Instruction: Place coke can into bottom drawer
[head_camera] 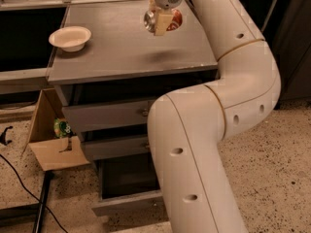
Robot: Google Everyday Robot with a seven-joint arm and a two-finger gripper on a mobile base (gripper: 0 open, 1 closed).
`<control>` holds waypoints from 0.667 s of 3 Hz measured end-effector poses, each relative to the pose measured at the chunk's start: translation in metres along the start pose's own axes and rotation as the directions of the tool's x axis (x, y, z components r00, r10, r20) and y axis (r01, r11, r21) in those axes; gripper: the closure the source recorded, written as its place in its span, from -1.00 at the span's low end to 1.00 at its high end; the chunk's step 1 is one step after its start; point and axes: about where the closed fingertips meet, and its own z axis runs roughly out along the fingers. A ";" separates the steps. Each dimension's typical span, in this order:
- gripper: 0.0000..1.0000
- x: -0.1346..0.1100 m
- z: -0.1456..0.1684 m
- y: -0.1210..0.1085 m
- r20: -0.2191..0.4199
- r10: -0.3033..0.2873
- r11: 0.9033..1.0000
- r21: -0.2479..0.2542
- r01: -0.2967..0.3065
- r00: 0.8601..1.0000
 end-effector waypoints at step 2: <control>1.00 0.003 -0.067 0.002 0.054 0.066 0.994 0.084 -0.070 0.996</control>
Offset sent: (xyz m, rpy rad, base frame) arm -0.2000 -0.0132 -0.0370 0.1282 -0.0342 -0.1077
